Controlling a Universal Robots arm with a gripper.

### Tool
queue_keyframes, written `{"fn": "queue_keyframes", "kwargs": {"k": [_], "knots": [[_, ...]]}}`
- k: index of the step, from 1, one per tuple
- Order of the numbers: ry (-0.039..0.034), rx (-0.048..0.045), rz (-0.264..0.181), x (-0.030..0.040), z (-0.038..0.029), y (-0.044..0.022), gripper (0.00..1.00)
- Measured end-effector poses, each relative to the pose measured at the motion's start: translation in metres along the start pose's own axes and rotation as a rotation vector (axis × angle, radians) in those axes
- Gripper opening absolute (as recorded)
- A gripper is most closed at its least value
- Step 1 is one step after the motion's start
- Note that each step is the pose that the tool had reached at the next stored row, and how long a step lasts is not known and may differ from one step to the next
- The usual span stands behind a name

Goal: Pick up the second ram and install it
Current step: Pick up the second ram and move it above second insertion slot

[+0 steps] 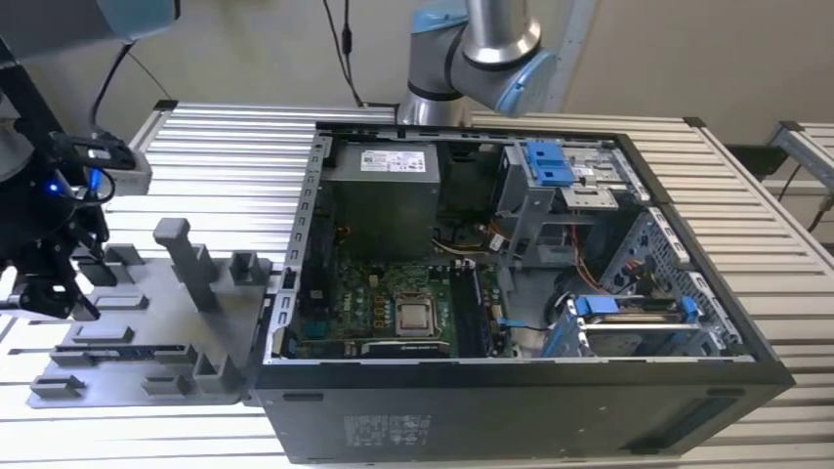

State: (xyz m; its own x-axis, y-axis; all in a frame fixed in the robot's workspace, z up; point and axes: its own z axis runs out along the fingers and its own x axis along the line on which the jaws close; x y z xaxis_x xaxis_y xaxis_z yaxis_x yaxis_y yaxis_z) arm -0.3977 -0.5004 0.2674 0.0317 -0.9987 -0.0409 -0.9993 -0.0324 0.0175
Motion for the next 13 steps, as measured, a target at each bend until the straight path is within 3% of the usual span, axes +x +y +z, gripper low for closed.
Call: {"fn": "queue_keyframes", "kwargs": {"k": [6, 13], "knots": [[0.0000, 0.0001, 0.000, 0.0008, 0.0096, 0.0014, 0.48], [-0.0011, 0.0000, 0.000, 0.0064, 0.0216, 0.0016, 0.48]]}}
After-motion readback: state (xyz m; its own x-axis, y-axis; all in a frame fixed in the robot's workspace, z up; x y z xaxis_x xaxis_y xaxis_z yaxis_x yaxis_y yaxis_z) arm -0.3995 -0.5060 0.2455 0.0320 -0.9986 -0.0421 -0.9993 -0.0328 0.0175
